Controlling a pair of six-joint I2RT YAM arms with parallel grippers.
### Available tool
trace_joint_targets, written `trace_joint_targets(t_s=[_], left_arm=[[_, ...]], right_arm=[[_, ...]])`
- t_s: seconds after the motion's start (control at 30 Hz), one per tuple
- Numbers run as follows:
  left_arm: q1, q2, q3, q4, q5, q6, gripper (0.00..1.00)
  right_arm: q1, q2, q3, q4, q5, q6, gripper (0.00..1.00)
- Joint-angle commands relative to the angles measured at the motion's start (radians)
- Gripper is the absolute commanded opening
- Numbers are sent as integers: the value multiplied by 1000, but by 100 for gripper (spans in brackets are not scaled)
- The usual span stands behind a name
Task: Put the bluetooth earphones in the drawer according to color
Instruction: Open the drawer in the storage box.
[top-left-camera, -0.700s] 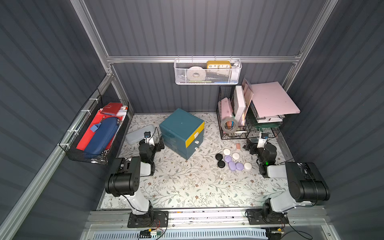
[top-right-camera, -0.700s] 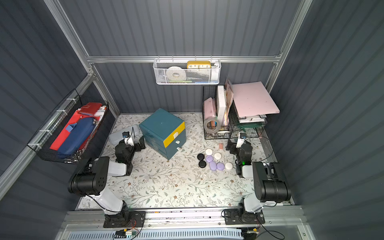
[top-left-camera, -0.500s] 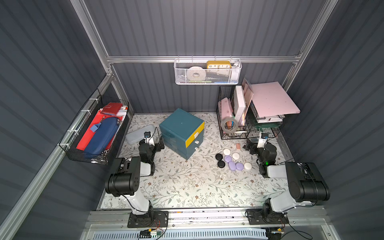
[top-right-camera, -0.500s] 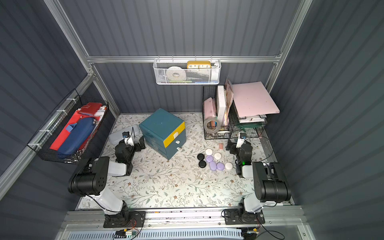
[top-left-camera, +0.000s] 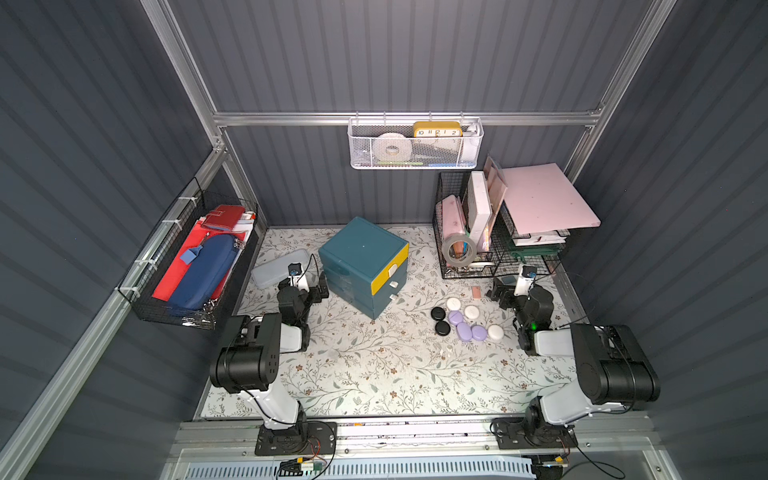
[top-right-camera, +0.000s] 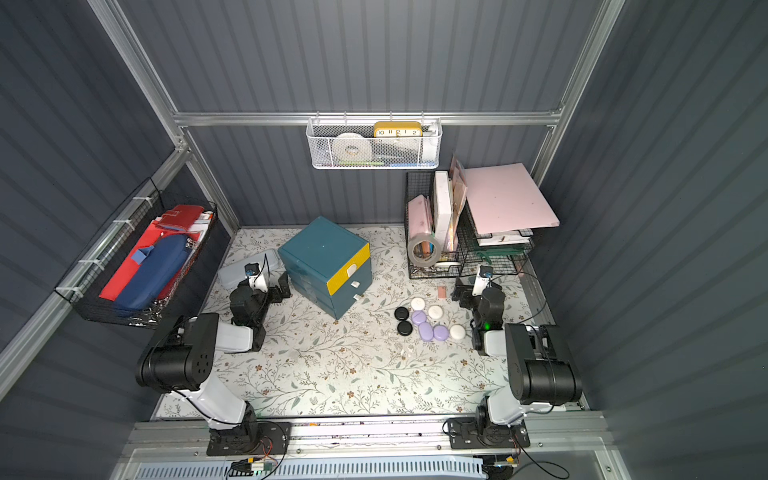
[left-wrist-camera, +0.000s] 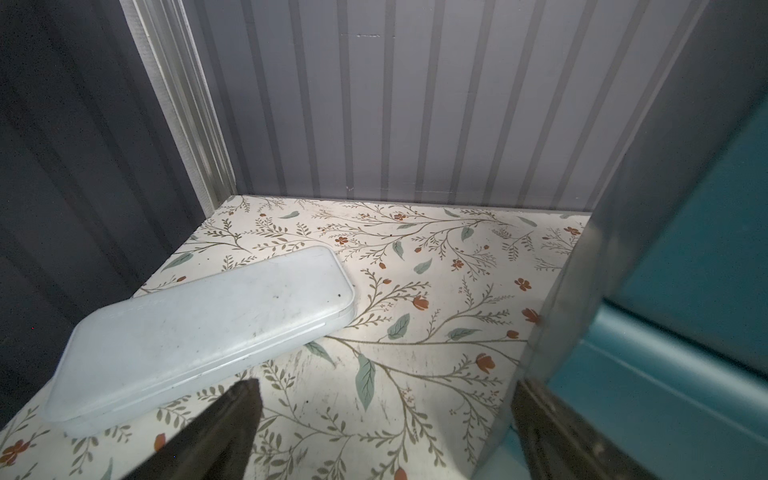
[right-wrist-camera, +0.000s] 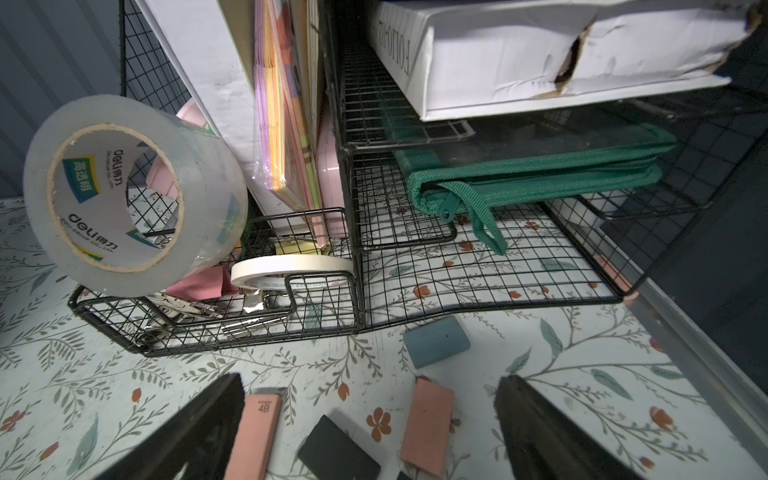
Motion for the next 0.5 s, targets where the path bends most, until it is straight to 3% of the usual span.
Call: trace_joint_targets(t_s=[0.0, 0.47], left_arm=[[-1, -1, 13, 0, 26, 4, 99], [3, -4, 13, 2, 5, -6, 99]], right_arm=[[3, 3, 12, 9, -8, -4, 99], [3, -1, 6, 17, -5, -4, 99]])
